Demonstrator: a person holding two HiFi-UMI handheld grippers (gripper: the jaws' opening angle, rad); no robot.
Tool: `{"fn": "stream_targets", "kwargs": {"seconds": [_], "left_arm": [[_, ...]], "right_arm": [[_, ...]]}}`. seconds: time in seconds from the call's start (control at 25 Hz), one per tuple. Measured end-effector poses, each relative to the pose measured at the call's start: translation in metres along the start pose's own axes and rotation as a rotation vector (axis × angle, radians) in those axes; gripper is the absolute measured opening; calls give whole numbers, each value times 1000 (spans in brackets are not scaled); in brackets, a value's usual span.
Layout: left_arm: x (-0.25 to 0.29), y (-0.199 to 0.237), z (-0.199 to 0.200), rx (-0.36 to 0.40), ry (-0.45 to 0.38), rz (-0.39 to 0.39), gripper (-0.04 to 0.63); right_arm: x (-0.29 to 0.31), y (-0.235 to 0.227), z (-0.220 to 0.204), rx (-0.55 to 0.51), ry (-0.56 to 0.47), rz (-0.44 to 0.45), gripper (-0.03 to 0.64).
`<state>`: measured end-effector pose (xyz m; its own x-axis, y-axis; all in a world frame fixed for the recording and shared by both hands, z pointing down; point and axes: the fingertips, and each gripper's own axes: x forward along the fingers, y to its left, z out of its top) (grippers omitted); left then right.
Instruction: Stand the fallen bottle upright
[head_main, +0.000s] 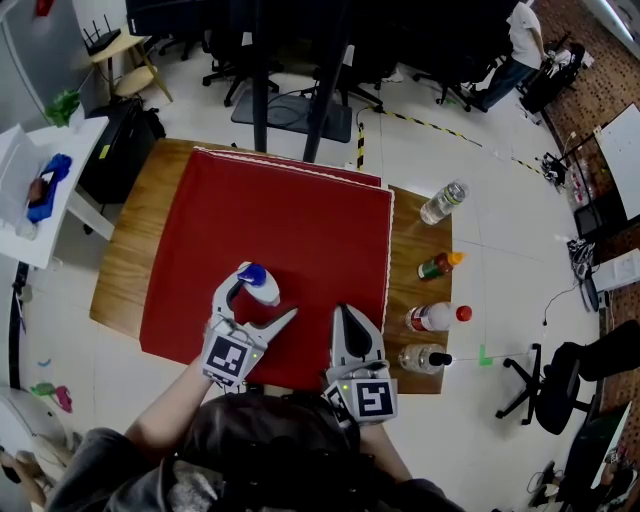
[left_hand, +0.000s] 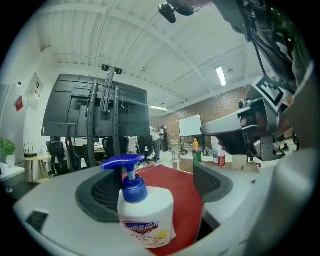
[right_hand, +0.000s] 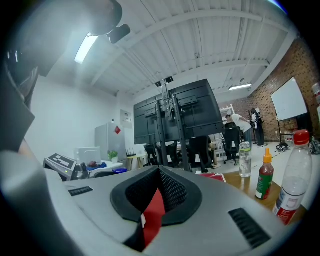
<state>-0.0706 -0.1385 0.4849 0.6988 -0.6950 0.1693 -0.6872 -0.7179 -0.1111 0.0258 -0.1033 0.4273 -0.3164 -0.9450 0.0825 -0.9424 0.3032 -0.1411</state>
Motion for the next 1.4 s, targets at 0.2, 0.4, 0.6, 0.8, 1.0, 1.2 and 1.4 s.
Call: {"fn": "stream_targets", "kwargs": {"seconds": [0.2, 0.4, 0.6, 0.8, 1.0, 1.2, 1.4], "left_arm": [[-8, 9, -23, 18, 76, 28, 448], [-20, 3, -31, 62, 70, -2, 451], [-27, 13, -25, 39, 52, 24, 451], [-38, 23, -28, 19, 52, 44, 451], [-48, 28, -29, 3, 54, 61, 451], [-59, 32, -22, -7, 47, 85, 451], [-70, 35, -11, -29, 3, 110, 450]], "right_arm": [[-4, 7, -1, -1, -2, -2, 13], [-3, 12, -4, 1, -1, 1, 12], [-2, 21, -3, -11, 1, 14, 12], [-4, 27, -4, -13, 6, 11, 12], [-6, 30, -2, -15, 0, 8, 12], [-9, 35, 1, -14, -5, 1, 12], [-14, 40, -1, -20, -7, 2, 12]]}}
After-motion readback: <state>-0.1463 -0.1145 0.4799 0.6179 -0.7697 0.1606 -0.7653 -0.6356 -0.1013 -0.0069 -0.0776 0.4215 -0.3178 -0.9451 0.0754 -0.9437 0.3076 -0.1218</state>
